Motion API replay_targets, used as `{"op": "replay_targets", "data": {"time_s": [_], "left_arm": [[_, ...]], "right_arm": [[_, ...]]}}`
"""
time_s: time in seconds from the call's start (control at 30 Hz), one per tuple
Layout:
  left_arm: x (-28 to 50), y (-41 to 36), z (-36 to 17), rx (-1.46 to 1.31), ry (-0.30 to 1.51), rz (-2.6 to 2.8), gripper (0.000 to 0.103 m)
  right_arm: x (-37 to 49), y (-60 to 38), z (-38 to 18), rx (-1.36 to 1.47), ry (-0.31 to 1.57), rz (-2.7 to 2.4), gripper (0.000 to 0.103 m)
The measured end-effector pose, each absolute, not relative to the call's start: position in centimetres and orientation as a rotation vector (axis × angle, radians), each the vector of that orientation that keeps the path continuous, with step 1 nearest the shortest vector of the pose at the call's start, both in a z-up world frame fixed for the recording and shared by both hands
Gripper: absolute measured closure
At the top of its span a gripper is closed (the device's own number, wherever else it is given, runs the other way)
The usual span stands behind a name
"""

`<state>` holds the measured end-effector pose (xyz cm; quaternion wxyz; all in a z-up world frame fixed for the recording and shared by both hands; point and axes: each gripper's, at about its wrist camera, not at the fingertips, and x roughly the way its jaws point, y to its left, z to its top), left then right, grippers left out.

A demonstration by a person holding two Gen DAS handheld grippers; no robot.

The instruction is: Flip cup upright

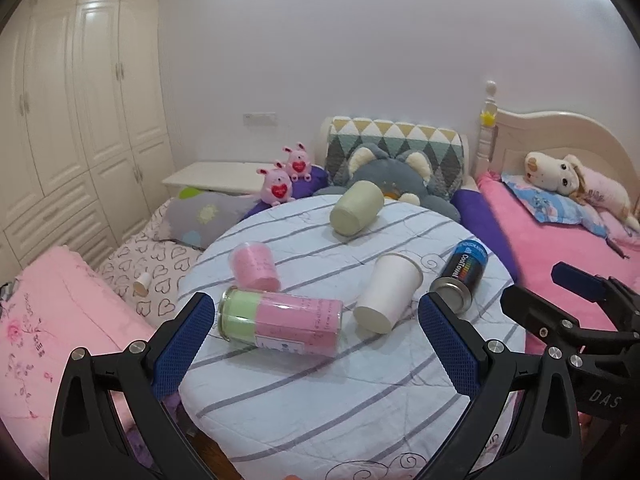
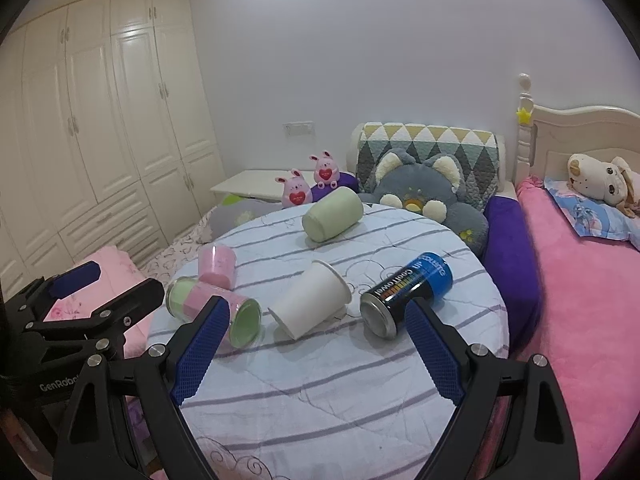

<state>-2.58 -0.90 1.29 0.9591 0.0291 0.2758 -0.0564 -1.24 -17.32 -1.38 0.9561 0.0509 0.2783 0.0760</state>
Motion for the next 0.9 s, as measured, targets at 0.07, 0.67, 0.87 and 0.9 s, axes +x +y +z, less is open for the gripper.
{"op": "replay_targets", "data": {"time_s": [0.07, 0.67, 0.87, 0.9], "left_arm": [[-2.8, -1.2, 1.4, 0.059, 0.554, -0.119, 0.0], [-2.7, -2.6, 1.3, 0.079, 0.572, -0.16, 0.0], [-2.3, -2.5, 1.1, 0.08, 0.577, -0.164, 0.0], [-2.4, -2.6, 1.1, 0.082, 0.578, -0.164, 0.0]], "right_arm": [[-1.6, -17.4, -1.3, 0.099, 0.566, 0.141, 0.012], [-2.4, -19.2, -1.3, 0.119, 0.563, 0.081, 0.012], [-2.4, -19.3, -1.5, 0.122, 0.566, 0.078, 0.012], [-2.4, -19.3, -1.5, 0.121, 0.567, 0.076, 0.012]]}}
